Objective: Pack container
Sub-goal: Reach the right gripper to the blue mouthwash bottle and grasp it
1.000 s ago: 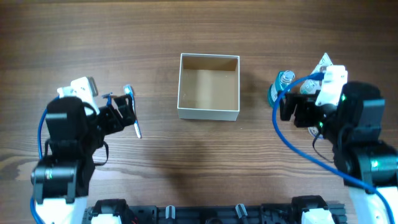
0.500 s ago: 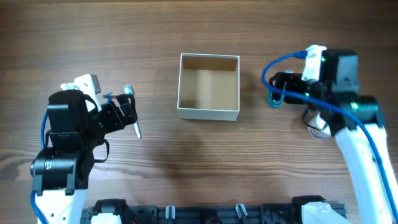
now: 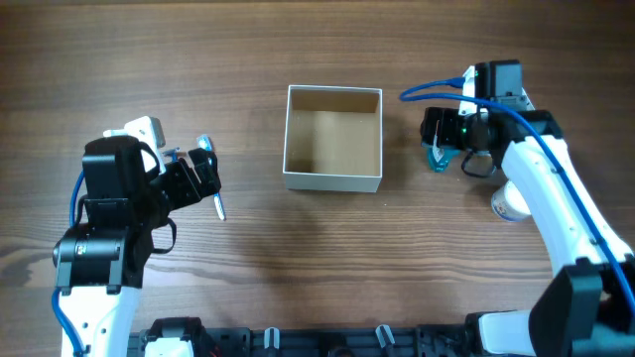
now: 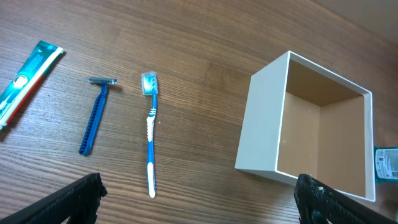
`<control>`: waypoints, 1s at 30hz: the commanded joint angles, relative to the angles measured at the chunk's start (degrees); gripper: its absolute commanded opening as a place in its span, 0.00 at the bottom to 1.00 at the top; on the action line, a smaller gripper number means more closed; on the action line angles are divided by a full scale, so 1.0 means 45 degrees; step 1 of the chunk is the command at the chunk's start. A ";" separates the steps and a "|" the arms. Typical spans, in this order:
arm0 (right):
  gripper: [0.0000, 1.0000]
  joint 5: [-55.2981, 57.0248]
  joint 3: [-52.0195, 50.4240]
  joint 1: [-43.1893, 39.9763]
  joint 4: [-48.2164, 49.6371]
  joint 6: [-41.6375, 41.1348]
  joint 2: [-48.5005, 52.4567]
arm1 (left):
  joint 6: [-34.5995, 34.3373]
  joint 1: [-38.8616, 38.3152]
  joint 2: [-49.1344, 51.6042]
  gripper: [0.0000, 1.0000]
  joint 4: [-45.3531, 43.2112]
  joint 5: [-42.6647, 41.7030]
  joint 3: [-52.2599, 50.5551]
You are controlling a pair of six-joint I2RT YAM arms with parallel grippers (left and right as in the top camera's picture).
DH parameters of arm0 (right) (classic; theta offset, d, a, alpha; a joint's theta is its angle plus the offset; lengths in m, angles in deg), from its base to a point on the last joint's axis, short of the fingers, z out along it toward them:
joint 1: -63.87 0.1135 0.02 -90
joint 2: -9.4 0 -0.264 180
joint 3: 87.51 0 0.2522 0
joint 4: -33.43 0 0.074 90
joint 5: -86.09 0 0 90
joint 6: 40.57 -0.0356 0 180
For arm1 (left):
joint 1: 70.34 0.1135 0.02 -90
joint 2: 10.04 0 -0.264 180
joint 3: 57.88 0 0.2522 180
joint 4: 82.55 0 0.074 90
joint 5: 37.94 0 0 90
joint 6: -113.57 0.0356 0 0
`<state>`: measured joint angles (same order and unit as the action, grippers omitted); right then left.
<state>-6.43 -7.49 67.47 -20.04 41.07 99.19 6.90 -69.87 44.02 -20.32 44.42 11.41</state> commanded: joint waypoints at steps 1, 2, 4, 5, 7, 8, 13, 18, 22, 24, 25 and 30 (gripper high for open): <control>1.00 0.0325 0.0223 0.0019 0.0316 0.0199 0.0617 | -0.0073 -0.0058 0.0039 1.00 0.0005 -0.0243 0.0257; 1.00 0.0330 0.0223 0.0019 0.0364 0.0209 0.0753 | -0.0073 -0.0058 0.0039 1.00 0.0005 -0.0243 0.0257; 1.00 0.0330 0.0223 0.0019 0.0374 0.0199 0.0797 | -0.0073 -0.0058 0.0039 1.00 0.0005 -0.0243 0.0257; 1.00 0.0330 0.0223 0.0019 0.0398 0.0194 0.0797 | -0.0073 -0.0058 0.0039 1.00 0.0000 -0.0243 0.0257; 0.94 0.0330 0.0223 0.0019 0.0447 0.0194 0.0797 | -0.0073 -0.0058 0.0039 1.00 0.0005 -0.0248 0.0257; 0.91 0.0335 0.0223 0.0019 0.0447 0.0199 0.0797 | -0.0073 -0.0058 0.0039 1.00 0.0005 -0.0243 0.0257; 0.70 0.0379 0.0223 0.0019 0.0447 0.0199 0.0797 | -0.0073 -0.0058 0.0039 1.00 0.0005 -0.0248 0.0257; 0.53 0.0384 0.0223 0.0019 0.0447 0.0204 0.0797 | -0.0073 -0.0058 0.0039 1.00 0.0005 -0.0248 0.0257; 0.45 0.0379 0.0223 0.0019 0.0457 0.0204 0.0797 | -0.0073 -0.0058 0.0039 1.00 0.0010 -0.0248 0.0257; 0.44 0.0384 0.0223 0.0019 0.0452 0.0204 0.0797 | -0.0073 -0.0058 0.0039 1.00 0.0005 -0.0248 0.0257; 0.43 0.0384 0.0223 0.0019 0.0457 0.0204 0.0797 | -0.0073 -0.0058 0.0039 1.00 0.0005 -0.0248 0.0257; 0.31 0.0379 0.0223 0.0019 0.0461 0.0209 0.0797 | -0.0078 -0.0058 0.0039 1.00 0.0010 -0.0248 0.0257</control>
<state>-4.71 -7.49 67.43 -18.20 42.01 102.08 6.88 -69.87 44.06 -20.30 44.42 11.41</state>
